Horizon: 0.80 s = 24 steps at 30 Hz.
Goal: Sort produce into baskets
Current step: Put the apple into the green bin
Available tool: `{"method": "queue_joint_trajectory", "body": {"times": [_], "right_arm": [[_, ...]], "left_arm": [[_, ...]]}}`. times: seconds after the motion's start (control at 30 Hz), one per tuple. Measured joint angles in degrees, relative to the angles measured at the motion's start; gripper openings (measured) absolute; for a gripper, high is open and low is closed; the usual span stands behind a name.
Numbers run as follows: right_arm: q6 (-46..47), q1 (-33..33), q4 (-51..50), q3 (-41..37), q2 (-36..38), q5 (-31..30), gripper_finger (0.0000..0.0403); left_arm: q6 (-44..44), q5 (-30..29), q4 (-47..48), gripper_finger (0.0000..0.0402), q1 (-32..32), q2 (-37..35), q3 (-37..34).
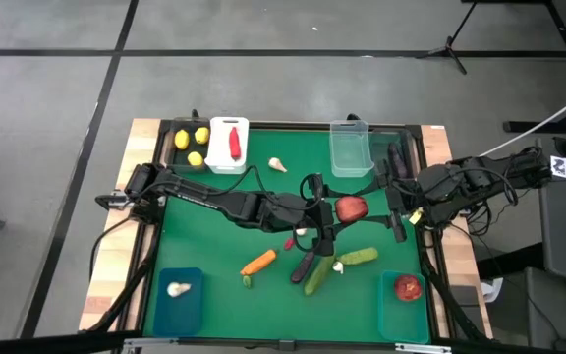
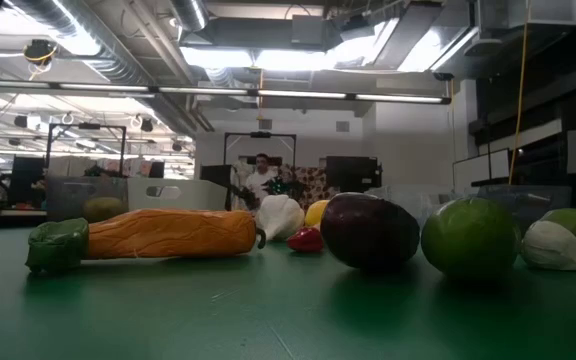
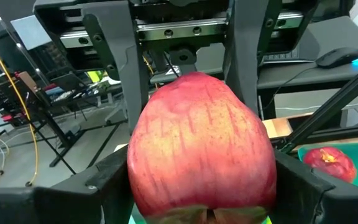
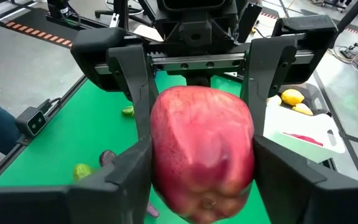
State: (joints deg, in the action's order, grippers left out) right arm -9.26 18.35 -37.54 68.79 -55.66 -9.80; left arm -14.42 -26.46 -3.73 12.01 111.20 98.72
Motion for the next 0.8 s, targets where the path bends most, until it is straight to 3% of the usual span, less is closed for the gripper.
{"method": "queue_joint_trajectory", "body": {"times": [0.37,0.53,0.8], "right_arm": [[0.38,0.02,-0.36,0.0,0.02,-0.14,0.023],[-0.15,0.08,-0.9,-0.04,-0.1,0.8,0.023],[1.04,0.02,-1.7,-0.13,-0.15,0.22,0.0232]], "left_arm": [[0.33,3.22,0.13,0.0281,-0.21,-0.01,0.0],[0.23,6.76,1.84,0.0316,-0.46,-0.02,0.0],[2.11,7.01,4.5,0.0368,-0.82,-0.13,0.07]]}}
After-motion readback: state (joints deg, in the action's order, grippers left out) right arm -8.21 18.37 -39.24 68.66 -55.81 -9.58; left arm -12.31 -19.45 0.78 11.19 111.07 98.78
